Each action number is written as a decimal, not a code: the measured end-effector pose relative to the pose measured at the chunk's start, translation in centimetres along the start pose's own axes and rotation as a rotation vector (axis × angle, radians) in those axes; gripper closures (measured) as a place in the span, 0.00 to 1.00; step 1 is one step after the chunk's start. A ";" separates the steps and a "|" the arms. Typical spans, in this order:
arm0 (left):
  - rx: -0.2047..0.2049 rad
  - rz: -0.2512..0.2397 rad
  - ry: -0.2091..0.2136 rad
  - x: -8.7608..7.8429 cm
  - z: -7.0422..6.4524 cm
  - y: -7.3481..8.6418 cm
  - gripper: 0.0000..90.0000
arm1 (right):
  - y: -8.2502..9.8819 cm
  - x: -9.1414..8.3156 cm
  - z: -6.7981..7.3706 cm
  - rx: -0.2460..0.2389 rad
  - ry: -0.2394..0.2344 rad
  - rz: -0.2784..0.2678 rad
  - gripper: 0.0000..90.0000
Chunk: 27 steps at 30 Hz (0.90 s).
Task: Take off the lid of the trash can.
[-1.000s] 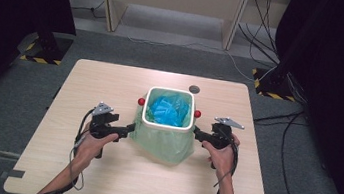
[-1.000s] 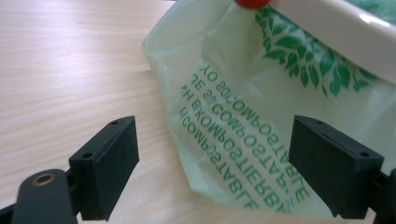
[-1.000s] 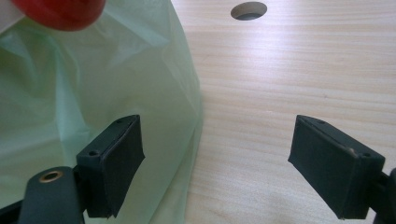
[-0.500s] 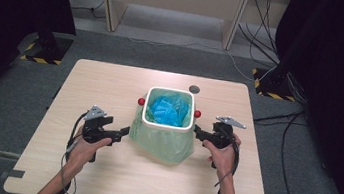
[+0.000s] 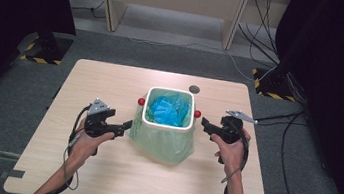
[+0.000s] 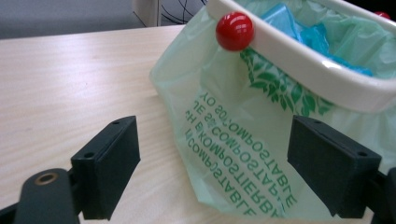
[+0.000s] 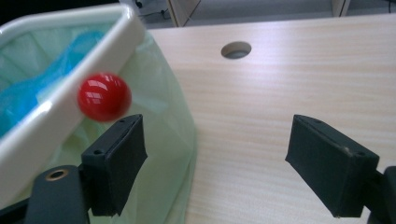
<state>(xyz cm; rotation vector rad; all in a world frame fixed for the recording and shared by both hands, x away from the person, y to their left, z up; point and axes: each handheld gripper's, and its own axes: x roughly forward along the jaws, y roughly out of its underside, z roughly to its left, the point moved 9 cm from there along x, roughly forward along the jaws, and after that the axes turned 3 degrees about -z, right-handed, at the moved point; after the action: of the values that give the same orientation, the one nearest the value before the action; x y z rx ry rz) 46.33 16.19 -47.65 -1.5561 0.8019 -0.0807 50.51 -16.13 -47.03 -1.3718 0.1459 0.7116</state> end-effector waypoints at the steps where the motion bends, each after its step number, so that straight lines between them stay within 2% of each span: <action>1: 0.000 0.000 0.000 0.0 0.0 0.0 0.19 | 0.0 0.0 0.0 0.000 0.000 0.000 0.22; 7: 0.007 0.006 0.007 0.7 0.0 -1.2 0.21 | -2.4 -0.8 1.0 -0.019 -0.020 -0.028 0.25; 14: 0.032 -0.001 0.011 1.4 -0.2 -2.4 0.26 | -4.0 -0.7 2.7 -0.051 -0.041 -0.022 0.34; 15: 0.035 -0.001 0.011 1.6 -0.3 -2.5 0.28 | -4.5 -0.4 3.3 -0.066 -0.045 -0.017 0.37; 18: 0.052 0.005 0.006 2.2 -0.2 -2.7 0.33 | -5.3 0.3 4.1 -0.089 -0.039 -0.002 0.41; 27: 0.067 0.006 0.012 3.3 -0.3 -2.7 0.44 | -5.8 2.7 5.9 -0.140 -0.019 0.069 0.51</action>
<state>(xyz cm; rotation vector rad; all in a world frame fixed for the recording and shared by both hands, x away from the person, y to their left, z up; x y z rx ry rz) 49.79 14.05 -46.50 -1.4917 0.8057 -0.1117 54.00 -9.79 -42.13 -1.4985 0.1312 0.8049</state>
